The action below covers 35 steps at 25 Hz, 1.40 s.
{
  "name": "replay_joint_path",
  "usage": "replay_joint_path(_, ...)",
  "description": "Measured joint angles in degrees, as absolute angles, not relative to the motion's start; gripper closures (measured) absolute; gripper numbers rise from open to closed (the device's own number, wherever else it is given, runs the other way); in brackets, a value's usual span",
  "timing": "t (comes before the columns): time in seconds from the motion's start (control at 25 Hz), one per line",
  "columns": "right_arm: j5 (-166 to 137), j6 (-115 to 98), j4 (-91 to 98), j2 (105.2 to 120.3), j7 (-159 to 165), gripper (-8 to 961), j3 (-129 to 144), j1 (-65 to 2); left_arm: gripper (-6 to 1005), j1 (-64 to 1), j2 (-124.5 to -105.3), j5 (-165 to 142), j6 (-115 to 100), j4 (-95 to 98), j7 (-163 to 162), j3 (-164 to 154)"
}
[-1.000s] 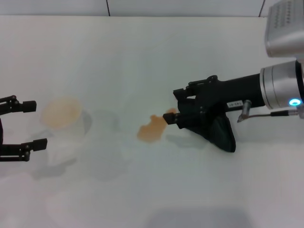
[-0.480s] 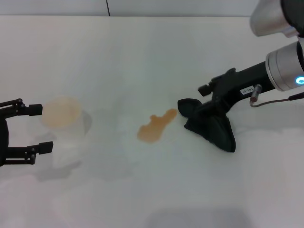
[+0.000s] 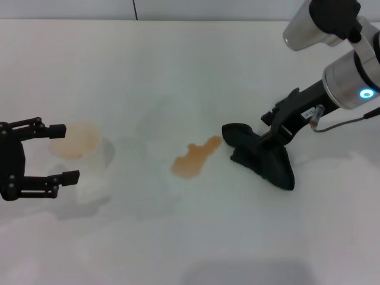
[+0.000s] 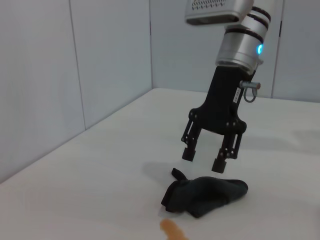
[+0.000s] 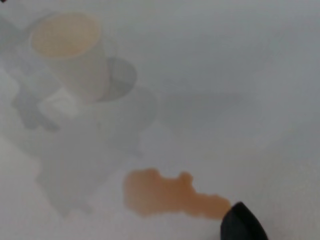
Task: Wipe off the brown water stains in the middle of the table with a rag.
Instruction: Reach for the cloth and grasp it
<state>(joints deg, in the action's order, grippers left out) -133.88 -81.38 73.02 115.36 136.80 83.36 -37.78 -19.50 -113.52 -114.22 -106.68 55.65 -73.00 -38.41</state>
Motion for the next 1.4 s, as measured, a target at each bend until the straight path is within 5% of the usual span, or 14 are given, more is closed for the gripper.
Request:
replay_joint_path(1.0,-135.4,-71.9,65.5,115.84,139.0,284,90.9,-38.8,125,-20.2,-114.3,-114.9,-105.1,55.5,-72.2,-38.4)
replay_joint_path(1.4,-135.5,-70.9,65.6,115.77,139.6,606,91.6,-38.9,125,-20.2,-114.46,-114.9,-104.9,55.5,-72.0,-38.4)
